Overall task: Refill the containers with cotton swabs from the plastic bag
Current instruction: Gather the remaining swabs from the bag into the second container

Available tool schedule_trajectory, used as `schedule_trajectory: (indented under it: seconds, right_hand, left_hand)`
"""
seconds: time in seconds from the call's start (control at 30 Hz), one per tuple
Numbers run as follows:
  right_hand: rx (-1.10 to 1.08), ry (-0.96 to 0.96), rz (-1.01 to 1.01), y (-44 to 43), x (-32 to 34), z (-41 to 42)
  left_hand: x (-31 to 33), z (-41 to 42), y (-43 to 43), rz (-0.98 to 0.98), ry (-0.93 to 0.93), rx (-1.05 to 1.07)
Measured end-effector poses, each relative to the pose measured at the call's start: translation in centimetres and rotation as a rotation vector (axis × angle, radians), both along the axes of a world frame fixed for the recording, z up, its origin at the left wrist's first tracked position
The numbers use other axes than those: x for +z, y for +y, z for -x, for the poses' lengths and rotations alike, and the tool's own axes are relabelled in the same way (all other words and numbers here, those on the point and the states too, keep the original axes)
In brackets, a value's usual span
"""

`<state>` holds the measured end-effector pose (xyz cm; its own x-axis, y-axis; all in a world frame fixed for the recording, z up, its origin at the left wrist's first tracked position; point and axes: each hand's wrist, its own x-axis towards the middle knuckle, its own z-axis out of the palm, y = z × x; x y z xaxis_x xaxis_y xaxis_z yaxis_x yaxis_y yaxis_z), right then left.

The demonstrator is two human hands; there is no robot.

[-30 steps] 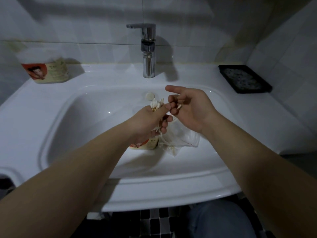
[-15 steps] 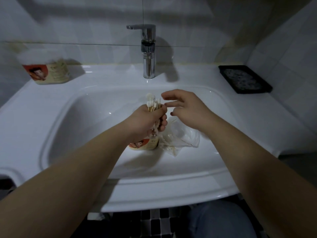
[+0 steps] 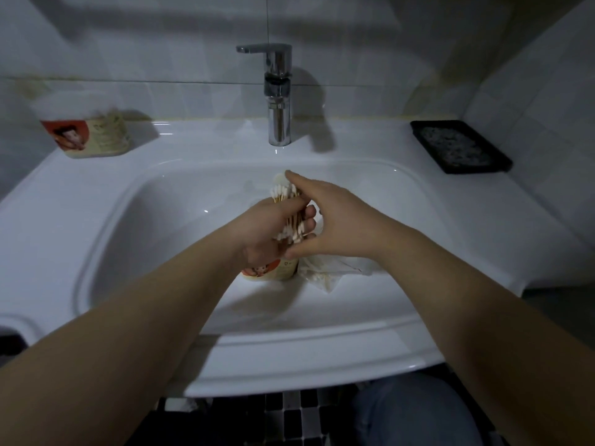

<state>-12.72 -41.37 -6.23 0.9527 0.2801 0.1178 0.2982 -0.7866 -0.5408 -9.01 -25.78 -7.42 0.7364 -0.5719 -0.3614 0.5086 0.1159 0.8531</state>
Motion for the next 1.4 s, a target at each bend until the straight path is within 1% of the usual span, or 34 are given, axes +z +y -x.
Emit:
schedule_trajectory:
  seconds: [0.03, 0.17, 0.27, 0.33, 0.4, 0.5, 0.53, 0.6, 0.67, 0.7, 0.8, 0.83, 0.9, 0.97, 1.2, 1.3, 1.4]
  right_hand:
    - [0.02, 0.003, 0.009, 0.1, -0.1, 0.1]
    - [-0.01, -0.125, 0.117, 0.4, 0.2, -0.1]
    - [-0.025, -0.167, 0.115, 0.3, 0.6, 0.1]
    - [-0.031, -0.113, 0.084, 0.2, 0.5, 0.3]
    - [-0.043, -0.043, 0.002, 0.2, 0.5, 0.3]
    - [-0.171, -0.029, -0.137, -0.1, 0.5, 0.0]
    - [-0.231, -0.036, -0.149, -0.3, 0.7, 0.0]
    - [-0.32, -0.033, -0.082, -1.1, 0.9, -0.1]
    - [-0.304, 0.023, -0.022, -1.7, 0.7, 0.1]
    - [-0.278, 0.034, -0.035, -1.7, 0.6, 0.2]
    - [-0.211, -0.032, -0.127, -0.8, 0.5, 0.7]
    - [-0.204, -0.037, -0.125, -0.5, 0.5, 0.7]
    - [-0.202, -0.026, -0.041, 0.5, 0.4, 0.6]
    - [-0.205, -0.009, -0.004, 1.1, 0.1, 0.4]
    - [-0.232, -0.05, -0.071, 0.6, 0.0, -0.1]
    - [-0.215, -0.046, -0.07, 0.6, -0.2, -0.2]
    - [-0.275, -0.051, -0.028, 0.5, 0.2, -0.2]
  left_hand:
    - [0.1, 0.0, -0.1, 0.002, -0.002, 0.01]
    - [0.0, -0.2, 0.0, -0.02, -0.016, -0.003]
    - [0.1, -0.1, 0.0, 0.015, 0.031, 0.017]
    - [0.2, 0.2, -0.1, 0.005, 0.029, 0.026]
    - [0.2, 0.2, -0.2, 0.0, 0.02, 0.077]
    - [0.3, -0.4, 0.0, 0.032, 0.027, 0.213]
    - [0.3, -0.6, 0.1, 0.062, 0.047, 0.253]
    - [0.4, -0.9, 0.4, 0.123, 0.08, 0.299]
    - [0.4, -1.1, 0.6, 0.134, 0.082, 0.304]
    - [0.5, -1.1, 0.5, 0.134, 0.078, 0.299]
    - [0.6, -0.9, 0.4, 0.141, 0.069, 0.271]
    - [0.7, -0.9, 0.3, 0.139, 0.068, 0.252]
    - [0.5, -0.9, 0.3, 0.135, 0.064, 0.217]
    - [0.2, -1.0, 0.2, 0.134, 0.058, 0.202]
    - [-0.1, -1.1, 0.0, 0.162, 0.065, 0.246]
    - [-0.2, -1.1, 0.0, 0.14, 0.052, 0.219]
    - [0.0, -1.1, 0.0, 0.098, 0.049, 0.249]
